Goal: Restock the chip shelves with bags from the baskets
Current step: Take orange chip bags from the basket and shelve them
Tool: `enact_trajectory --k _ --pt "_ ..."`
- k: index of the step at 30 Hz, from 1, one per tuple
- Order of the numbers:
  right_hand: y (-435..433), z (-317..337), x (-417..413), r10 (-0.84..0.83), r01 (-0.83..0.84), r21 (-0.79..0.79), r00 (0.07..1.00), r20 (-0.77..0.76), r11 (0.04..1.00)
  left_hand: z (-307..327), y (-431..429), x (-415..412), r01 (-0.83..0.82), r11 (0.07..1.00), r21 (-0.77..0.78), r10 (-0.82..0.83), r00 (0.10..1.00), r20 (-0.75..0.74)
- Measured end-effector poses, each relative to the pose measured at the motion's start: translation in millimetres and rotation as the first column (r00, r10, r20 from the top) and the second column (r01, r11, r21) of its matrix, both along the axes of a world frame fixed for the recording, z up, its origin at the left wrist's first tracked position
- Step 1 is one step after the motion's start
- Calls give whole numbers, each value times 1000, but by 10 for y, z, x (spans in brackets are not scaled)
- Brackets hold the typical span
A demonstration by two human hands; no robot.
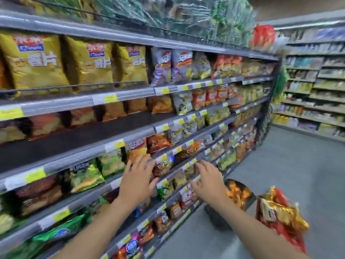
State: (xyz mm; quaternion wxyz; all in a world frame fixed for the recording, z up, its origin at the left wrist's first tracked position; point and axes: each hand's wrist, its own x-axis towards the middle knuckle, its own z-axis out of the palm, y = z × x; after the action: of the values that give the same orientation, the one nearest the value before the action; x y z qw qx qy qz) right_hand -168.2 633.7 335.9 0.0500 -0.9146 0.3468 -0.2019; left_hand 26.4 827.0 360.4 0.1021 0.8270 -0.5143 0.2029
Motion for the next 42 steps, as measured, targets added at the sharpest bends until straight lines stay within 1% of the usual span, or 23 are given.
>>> enact_trajectory --k 6,10,12,15,21,26,32,36,42 --pt "-660 -562 -899 -217 221 41 973 -84 974 -616 -1084 -558 158 977 140 -145 985 -95" --pt "-1095 -908 -1234 -324 332 79 940 -105 940 -1050 -1775 -721 267 947 178 -241 958 -157" --pt "-1330 -1063 -1331 -369 386 116 918 -142 915 -1225 -2120 -767 311 930 196 -274 942 -193" --pt "-1719 -1217 -1366 -413 442 183 893 -178 878 -1471 -2663 -750 362 894 266 -305 924 -231" --pt "-2424 -1419 -1279 -481 531 241 844 -236 812 -1851 -3605 -584 421 842 337 -345 901 -263" --pt "-3043 -1570 -1215 -492 567 273 818 -299 777 -1970 -4351 -520 480 792 377 -345 861 -373" --pt "-3917 -1845 -1135 -481 579 302 807 -341 758 -2200 -5250 -434 490 765 418 -326 854 -405" --pt "-4639 -2146 -1098 -435 559 312 814 -385 769 -2465 -5963 -404 473 752 459 -333 874 -354" --pt "-5829 -2699 -1012 -336 511 305 812 -477 804 -2877 -7035 -402 396 721 569 -300 918 -260"
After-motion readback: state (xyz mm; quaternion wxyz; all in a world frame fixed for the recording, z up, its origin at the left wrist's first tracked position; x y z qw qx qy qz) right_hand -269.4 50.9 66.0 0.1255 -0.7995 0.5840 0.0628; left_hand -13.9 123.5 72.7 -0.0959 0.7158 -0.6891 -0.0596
